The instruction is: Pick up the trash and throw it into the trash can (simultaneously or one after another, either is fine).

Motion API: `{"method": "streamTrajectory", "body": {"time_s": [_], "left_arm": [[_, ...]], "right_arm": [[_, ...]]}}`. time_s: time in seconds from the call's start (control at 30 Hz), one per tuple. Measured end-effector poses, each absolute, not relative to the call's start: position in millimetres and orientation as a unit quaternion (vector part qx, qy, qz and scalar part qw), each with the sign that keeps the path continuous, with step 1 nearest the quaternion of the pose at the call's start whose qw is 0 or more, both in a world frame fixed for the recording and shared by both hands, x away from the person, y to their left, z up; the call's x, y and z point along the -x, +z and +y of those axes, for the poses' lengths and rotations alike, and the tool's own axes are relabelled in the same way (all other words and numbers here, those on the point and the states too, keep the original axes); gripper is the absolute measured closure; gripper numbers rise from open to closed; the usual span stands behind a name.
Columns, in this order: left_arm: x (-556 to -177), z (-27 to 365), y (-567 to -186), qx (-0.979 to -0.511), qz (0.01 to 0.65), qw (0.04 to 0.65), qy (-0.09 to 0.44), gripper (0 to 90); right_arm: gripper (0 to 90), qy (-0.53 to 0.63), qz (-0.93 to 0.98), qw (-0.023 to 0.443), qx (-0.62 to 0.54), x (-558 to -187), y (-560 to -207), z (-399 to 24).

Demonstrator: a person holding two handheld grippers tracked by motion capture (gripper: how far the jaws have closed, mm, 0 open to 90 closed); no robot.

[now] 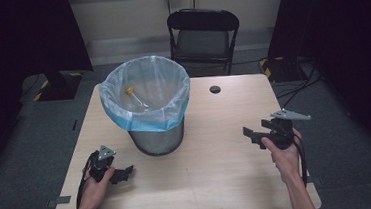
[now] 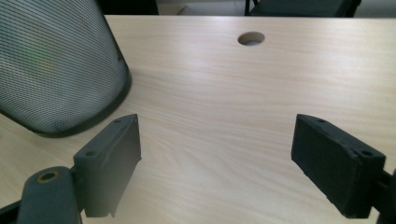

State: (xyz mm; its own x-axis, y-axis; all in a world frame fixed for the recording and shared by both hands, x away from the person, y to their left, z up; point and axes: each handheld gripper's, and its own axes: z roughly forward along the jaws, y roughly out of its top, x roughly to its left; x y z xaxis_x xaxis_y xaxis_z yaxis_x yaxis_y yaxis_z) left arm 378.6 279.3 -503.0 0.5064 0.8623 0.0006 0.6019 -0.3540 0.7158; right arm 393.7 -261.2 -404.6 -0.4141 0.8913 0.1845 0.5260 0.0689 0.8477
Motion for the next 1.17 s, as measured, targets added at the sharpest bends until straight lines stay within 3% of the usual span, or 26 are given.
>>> {"method": "streamTrajectory", "body": {"time_s": [0.53, 1.17], "left_arm": [[-379, 279, -503, -0.8, 0.458, 0.337, 0.193, 0.2], [-379, 279, -503, -0.8, 0.457, 0.337, 0.192, 0.1]], "right_arm": [[16.3, 0.379, 0.73, 0.179, -0.54, -380, -466, -273], [13.0, 0.317, 0.733, 0.247, -0.549, -373, -500, -268]]}}
